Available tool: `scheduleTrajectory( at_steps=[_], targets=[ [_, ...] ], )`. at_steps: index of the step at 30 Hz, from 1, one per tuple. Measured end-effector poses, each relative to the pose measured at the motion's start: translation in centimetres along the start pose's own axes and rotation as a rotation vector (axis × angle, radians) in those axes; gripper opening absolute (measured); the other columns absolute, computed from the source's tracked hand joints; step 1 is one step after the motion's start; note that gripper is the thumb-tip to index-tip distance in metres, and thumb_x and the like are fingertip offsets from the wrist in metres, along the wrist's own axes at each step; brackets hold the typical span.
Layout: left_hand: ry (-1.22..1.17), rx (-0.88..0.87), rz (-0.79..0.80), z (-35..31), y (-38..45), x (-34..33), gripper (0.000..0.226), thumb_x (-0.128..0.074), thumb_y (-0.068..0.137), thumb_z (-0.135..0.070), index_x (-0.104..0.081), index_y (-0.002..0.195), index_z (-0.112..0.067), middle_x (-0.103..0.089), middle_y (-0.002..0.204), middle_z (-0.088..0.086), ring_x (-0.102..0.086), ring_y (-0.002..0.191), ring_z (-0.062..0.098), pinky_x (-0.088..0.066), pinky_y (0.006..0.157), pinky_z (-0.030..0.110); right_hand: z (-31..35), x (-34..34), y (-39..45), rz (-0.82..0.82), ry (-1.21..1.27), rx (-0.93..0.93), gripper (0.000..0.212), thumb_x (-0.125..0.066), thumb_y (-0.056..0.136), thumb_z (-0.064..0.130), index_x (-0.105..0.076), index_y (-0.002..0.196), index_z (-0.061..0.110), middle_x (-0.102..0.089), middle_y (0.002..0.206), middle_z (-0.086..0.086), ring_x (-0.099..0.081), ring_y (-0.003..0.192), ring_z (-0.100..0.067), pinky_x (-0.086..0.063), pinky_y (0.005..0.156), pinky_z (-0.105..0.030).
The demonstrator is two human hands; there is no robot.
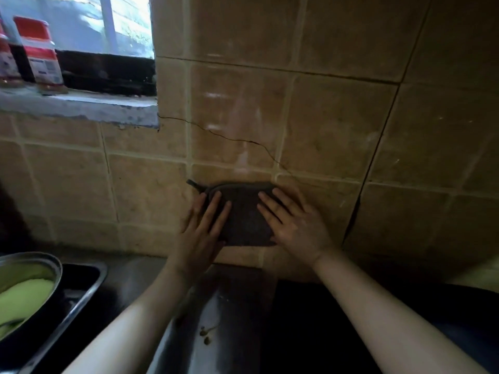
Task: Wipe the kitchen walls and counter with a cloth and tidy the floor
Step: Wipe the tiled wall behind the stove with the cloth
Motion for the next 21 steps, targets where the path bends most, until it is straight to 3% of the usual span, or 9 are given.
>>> scheduleTrajectory(
  at_steps=[3, 5, 7, 9, 18, 21],
  targets=[
    [-0.015, -0.015, -0.007, -1.7, 0.1, 0.1, 0.1, -0.081, 0.058, -0.038, -0.033, 0.141, -0.012, -0.038, 0.146, 0.017, -0.028, 0.134, 0.034, -0.022, 0.107, 0.042, -1.0, 0.0, -1.5, 0.016, 0.004, 0.003, 0.04, -0.048, 0.079, 0.025, -0.071, 0.111, 0.015, -0.063, 0.125, -0.002, -0.063, 0.11, -0.025, -0.04, 0.097, -0.046],
    [-0.019, -0.026, 0.004, -2.7, 0.3, 0.0, 0.101, -0.082, 0.056, -0.039, -0.033, 0.14, -0.013, -0.04, 0.145, 0.015, -0.029, 0.134, 0.032, -0.023, 0.106, 0.041, -1.8, 0.1, -2.7, 0.017, -0.008, 0.039, 0.044, -0.061, 0.074, 0.033, -0.07, 0.112, 0.013, -0.063, 0.126, -0.004, -0.063, 0.111, -0.026, -0.036, 0.1, -0.045],
    [-0.033, -0.015, 0.011, -3.8, 0.5, -0.1, 0.1, -0.083, 0.055, -0.038, -0.035, 0.139, -0.016, -0.043, 0.144, 0.012, -0.03, 0.133, 0.03, -0.024, 0.104, 0.039, -2.5, 0.2, -3.8, 0.081, -0.025, 0.059, 0.072, -0.08, 0.053, 0.05, -0.069, 0.112, 0.01, -0.061, 0.127, -0.007, -0.062, 0.113, -0.028, -0.027, 0.102, -0.045],
    [-0.043, -0.005, 0.013, -4.7, 0.7, -0.2, 0.099, -0.083, 0.054, -0.038, -0.035, 0.139, -0.018, -0.043, 0.144, 0.01, -0.032, 0.133, 0.028, -0.025, 0.104, 0.039, -3.1, 0.4, -4.4, 0.122, -0.027, 0.031, 0.082, -0.083, 0.045, 0.056, -0.069, 0.111, 0.009, -0.061, 0.127, -0.007, -0.062, 0.112, -0.028, -0.024, 0.103, -0.045],
    [-0.094, 0.013, -0.028, -6.7, 1.8, -0.1, 0.099, -0.078, 0.061, -0.047, -0.03, 0.142, -0.019, -0.027, 0.151, 0.008, -0.026, 0.136, 0.029, -0.023, 0.106, 0.039, -3.3, 1.2, -5.0, 0.11, -0.097, -0.176, 0.08, -0.085, 0.045, 0.05, -0.07, 0.111, 0.007, -0.061, 0.127, -0.009, -0.06, 0.113, -0.032, -0.024, 0.102, -0.05],
    [-0.088, 0.019, -0.046, -6.8, 2.2, -0.1, 0.099, -0.079, 0.06, -0.046, -0.03, 0.142, -0.018, -0.029, 0.151, 0.007, -0.026, 0.135, 0.028, -0.023, 0.105, 0.038, -3.2, 0.8, -4.9, 0.044, -0.098, -0.207, 0.074, -0.089, 0.047, 0.036, -0.069, 0.111, 0.005, -0.062, 0.125, -0.011, -0.061, 0.112, -0.032, -0.027, 0.101, -0.049]
  ],
)
Point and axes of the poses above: each hand's wrist, its own y-axis towards the middle knuckle, its own x-axis out of the back of the hand, z = x × y, the point moved 3 cm from there along y, towards the middle knuckle
